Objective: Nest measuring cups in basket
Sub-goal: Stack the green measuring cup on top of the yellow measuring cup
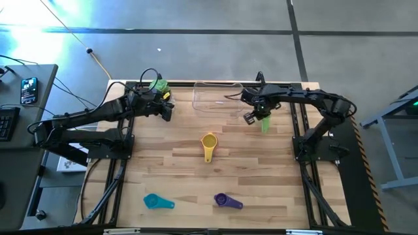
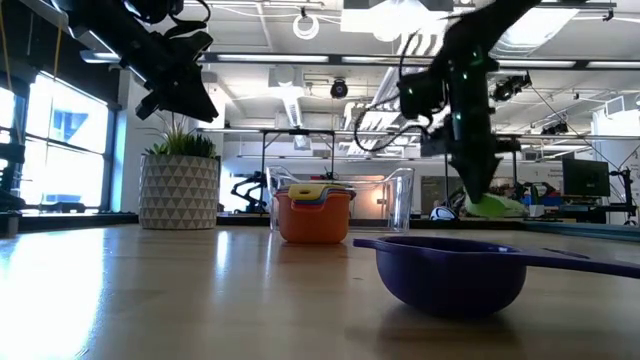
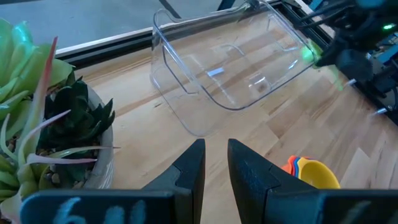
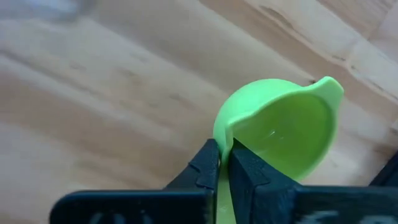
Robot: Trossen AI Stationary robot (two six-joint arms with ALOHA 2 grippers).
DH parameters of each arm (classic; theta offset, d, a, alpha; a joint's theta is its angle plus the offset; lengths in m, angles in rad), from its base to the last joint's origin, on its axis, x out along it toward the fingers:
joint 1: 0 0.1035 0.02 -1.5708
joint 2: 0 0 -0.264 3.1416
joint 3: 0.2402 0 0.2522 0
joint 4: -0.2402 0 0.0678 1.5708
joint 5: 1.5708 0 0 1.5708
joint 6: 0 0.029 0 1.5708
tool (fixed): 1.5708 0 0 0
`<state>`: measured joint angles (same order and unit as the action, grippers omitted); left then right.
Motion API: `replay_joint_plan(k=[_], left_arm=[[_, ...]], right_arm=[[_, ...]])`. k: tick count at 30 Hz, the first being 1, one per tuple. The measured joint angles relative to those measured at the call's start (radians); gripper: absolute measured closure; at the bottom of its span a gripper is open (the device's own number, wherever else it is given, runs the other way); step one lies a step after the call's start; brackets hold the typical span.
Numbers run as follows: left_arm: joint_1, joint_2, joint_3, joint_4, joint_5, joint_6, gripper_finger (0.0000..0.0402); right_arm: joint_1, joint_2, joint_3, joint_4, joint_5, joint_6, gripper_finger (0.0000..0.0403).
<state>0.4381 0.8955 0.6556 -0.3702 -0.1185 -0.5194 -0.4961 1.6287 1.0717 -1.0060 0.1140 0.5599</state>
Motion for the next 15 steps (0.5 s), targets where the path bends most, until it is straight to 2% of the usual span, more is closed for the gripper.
replay_joint_plan(k=[8,15], left_arm=[[0.0,0.0,0.0,-0.001,0.01,0.017,0.0342],[-0.001,0.0,0.0,-0.007,0.1,0.123,0.0342]], right_arm=[[0.18,-0.002,0.192,-0.192,0.025,0.28,0.04],[0.33,-0.002,0.334,-0.175,0.026,0.526,0.04]])
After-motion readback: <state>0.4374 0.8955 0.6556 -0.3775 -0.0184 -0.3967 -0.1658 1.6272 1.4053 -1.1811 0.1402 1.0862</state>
